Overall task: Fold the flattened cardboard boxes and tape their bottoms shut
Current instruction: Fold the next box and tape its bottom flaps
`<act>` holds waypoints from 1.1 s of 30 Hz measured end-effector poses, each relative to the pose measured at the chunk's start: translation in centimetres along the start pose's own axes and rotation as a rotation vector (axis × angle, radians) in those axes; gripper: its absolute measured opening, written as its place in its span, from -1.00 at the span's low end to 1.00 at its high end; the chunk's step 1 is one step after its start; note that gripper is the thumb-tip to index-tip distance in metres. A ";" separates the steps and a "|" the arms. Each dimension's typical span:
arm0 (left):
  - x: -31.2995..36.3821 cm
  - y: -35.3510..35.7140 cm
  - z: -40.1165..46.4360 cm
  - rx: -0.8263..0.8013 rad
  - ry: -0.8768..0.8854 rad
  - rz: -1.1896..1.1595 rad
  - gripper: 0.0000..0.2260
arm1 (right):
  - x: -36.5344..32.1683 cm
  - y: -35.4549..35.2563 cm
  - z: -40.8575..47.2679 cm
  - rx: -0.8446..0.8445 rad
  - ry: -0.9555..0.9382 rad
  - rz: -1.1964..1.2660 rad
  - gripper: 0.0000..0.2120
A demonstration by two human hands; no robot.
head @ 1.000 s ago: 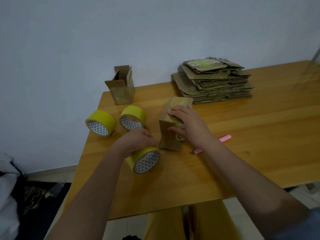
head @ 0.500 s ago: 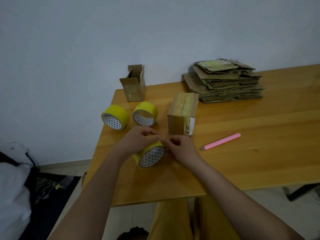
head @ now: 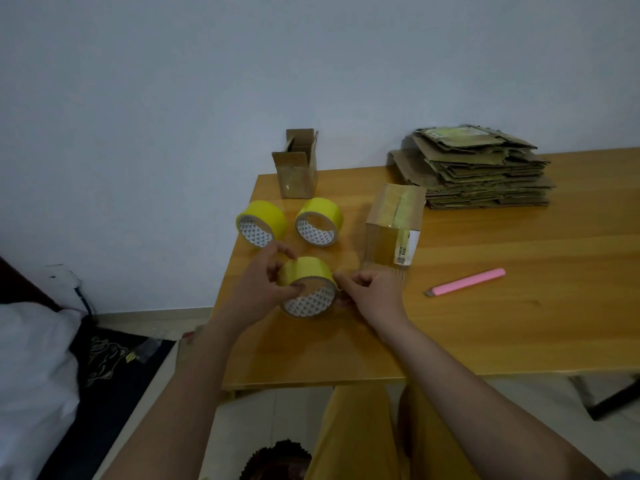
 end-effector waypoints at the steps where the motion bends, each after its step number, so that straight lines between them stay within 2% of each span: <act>1: -0.1 -0.6 -0.1 0.021 0.024 -0.003 -0.63 | 0.0 0.5 0.1 -0.005 -0.038 -0.127 -0.63; 3: -0.4 -1.6 -0.4 0.051 0.048 0.041 -0.70 | 0.0 1.4 0.2 -0.014 -0.109 -0.330 -0.62; 7: 0.0 -2.4 -0.6 0.026 0.057 0.177 -0.70 | -0.1 2.9 -0.1 -0.021 -0.136 -0.519 -0.55; 11: 0.6 -3.2 -0.2 0.014 0.071 0.363 -0.66 | -0.2 1.7 0.3 0.045 -0.168 -0.585 -0.58; 15: 2.0 -1.5 0.9 -0.082 0.103 0.481 -0.63 | 0.0 1.5 -0.2 -0.008 -0.166 -0.846 -0.65; 19: 2.3 -0.8 1.9 -0.138 0.059 0.557 -0.50 | -0.6 0.1 -0.3 0.058 -0.138 -0.917 -0.53; 21: 2.4 -0.7 2.1 -0.167 0.038 0.634 -0.38 | -1.1 -0.2 -0.3 0.101 -0.226 -0.893 -0.71; 23: 3.2 -0.4 2.1 -0.134 0.037 0.675 -0.32 | -1.9 -1.1 -0.4 0.228 -0.416 -0.781 -0.84; 26: 5.5 0.6 2.3 0.036 0.173 0.467 -0.53 | -3.7 -4.5 0.0 0.522 -0.659 -0.504 -0.90; 28: 7.1 2.2 2.5 0.058 0.210 0.315 -0.72 | -4.1 -7.1 1.5 0.635 -0.685 -0.399 -0.97; 30: 8.1 4.6 2.9 -0.022 0.130 0.185 -0.67 | -3.8 -9.3 4.1 0.619 -0.589 -0.360 -0.84; 33: 8.9 7.9 3.7 -0.068 0.002 0.028 -0.48 | -2.9 -11.7 8.0 0.446 -0.405 -0.360 -0.62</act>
Point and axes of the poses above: each hand's wrist, its own z-axis towards the middle knuckle, its own y-axis out of the palm, x = y × z, the point moved 3 cm from there along z, towards the middle knuckle, and after that the axes turned 3 degrees about x, right-handed, at the moved point
